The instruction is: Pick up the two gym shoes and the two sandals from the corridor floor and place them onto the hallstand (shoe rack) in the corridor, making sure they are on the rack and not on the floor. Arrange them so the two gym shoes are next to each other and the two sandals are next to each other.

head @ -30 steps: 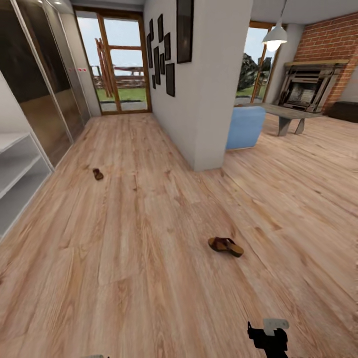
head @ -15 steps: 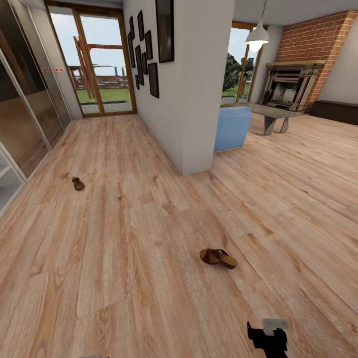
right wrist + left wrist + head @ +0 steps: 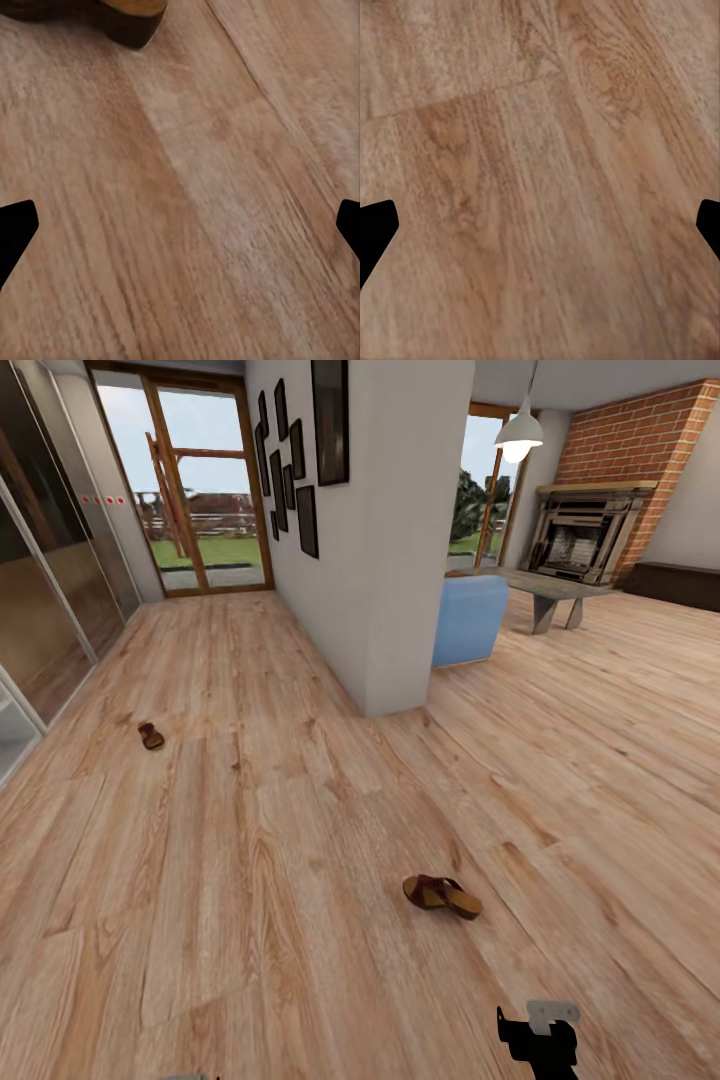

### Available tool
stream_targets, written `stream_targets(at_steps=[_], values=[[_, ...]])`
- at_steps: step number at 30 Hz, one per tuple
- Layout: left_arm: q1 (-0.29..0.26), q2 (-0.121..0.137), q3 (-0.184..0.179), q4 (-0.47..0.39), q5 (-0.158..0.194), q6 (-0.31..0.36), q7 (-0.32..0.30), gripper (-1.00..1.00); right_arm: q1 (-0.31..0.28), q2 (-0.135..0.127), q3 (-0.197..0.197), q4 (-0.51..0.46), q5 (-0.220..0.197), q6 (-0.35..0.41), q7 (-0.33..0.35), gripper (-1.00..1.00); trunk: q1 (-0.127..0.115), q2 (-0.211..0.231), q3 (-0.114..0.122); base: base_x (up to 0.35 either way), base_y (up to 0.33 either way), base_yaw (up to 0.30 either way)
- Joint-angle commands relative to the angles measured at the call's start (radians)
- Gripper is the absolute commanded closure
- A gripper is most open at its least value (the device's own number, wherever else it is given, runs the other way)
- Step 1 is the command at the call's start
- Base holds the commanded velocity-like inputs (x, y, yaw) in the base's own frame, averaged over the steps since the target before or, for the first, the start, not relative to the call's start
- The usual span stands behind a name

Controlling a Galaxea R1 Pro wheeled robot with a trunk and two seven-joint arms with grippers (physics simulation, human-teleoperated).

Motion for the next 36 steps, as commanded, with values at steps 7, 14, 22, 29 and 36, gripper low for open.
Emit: stream_targets(at_steps=[7, 14, 22, 29, 36], values=[[-0.001, -0.001, 0.008, 0.001, -0.001, -0.002, -0.009, -1.0, -0.001, -0.001, -0.007, 0.001, 0.011, -0.003, -0.004, -1.0, 0.0, 0.0, -0.001, 0.245, 0.0, -0.017], [-0.001, -0.001, 0.008, 0.001, -0.001, -0.002, -0.009, -1.0, -0.001, -0.001, -0.007, 0.001, 0.011, -0.003, -0.004, -1.0, 0.0, 0.0, -0.001, 0.116, 0.0, -0.209], [-0.001, -0.001, 0.008, 0.001, -0.001, -0.002, -0.009, -1.0, -0.001, -0.001, -0.007, 0.002, 0.011, -0.003, -0.004, -1.0, 0.0, 0.0, -0.001, 0.012, 0.0, -0.214], [-0.001, -0.001, 0.008, 0.001, -0.001, -0.002, -0.009, -1.0, -0.001, -0.002, -0.006, 0.001, 0.012, -0.005, -0.004, -1.0, 0.0, 0.0, -0.001, 0.143, 0.0, -0.033], [-0.001, -0.001, 0.008, 0.001, -0.001, -0.002, -0.009, -1.0, -0.001, -0.003, -0.006, 0.002, 0.012, -0.006, -0.004, -1.0, 0.0, 0.0, -0.001, 0.314, 0.0, -0.004]])
